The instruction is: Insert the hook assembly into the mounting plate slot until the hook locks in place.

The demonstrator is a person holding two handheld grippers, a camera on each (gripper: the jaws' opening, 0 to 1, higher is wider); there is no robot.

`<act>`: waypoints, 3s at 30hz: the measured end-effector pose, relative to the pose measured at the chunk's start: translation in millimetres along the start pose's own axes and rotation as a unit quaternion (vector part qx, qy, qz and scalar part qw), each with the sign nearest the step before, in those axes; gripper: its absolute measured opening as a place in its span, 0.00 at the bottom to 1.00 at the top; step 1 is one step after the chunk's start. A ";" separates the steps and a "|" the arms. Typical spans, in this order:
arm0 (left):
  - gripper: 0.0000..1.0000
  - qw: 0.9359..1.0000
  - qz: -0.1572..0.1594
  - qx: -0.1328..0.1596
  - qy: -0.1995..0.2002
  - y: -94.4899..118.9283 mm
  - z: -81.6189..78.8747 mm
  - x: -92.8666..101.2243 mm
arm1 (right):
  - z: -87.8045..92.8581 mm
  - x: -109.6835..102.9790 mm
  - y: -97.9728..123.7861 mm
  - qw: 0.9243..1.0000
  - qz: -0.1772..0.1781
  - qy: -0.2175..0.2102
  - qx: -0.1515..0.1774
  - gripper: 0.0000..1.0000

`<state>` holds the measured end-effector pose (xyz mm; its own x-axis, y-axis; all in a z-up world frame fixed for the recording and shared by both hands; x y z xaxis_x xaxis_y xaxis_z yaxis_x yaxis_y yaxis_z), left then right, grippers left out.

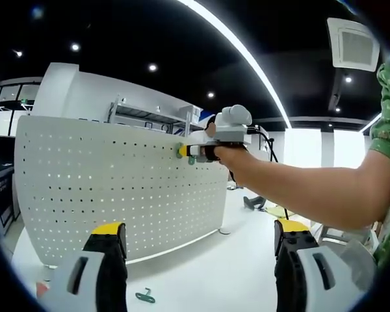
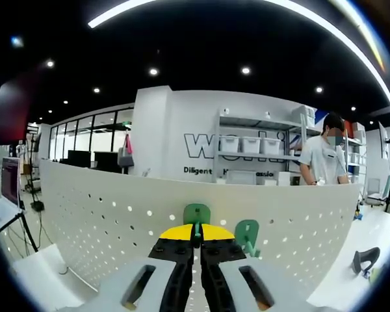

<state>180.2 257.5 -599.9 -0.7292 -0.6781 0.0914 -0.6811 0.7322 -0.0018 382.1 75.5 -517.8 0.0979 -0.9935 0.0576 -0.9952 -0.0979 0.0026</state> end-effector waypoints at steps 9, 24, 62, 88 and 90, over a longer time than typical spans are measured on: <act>0.96 1.000 0.002 -0.002 0.001 0.1 0.4 -0.1 | 1.9 1.0 -0.1 1.000 0.001 0.001 -0.001 0.01; 0.95 1.000 0.002 -0.003 0.000 -0.8 0.3 -1.2 | 3.3 2.0 -0.9 1.000 0.001 0.001 -0.001 0.01; 0.94 1.000 0.001 -0.007 -0.002 -0.5 1.7 -4.1 | 11.8 -0.3 -3.9 1.000 -0.004 0.000 -0.011 0.01; 0.92 1.000 0.003 -0.011 -0.003 0.1 3.0 -3.2 | 0.9 0.4 -1.8 1.000 -0.005 0.017 -0.002 0.04; 0.92 1.000 0.003 -0.012 -0.002 0.2 3.4 -3.5 | -0.4 0.3 -3.2 1.000 -0.005 0.021 -0.003 0.04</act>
<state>182.4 259.8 -603.7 -0.7331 -0.6745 0.0873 -0.6756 0.7370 0.0211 385.3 75.6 -517.3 0.1082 -0.9892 0.0986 -0.9941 -0.1078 0.0094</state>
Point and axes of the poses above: the point that each gripper's makers call its tool centre point, and the gripper's own axes: y roughly backward along the fingers, x roughly to its right, z roughly out of its underside, the point moved 3 cm from there along y, roughly backward along the fingers, and after that the axes turned 1 degree about -y, right-handed, at the moved point
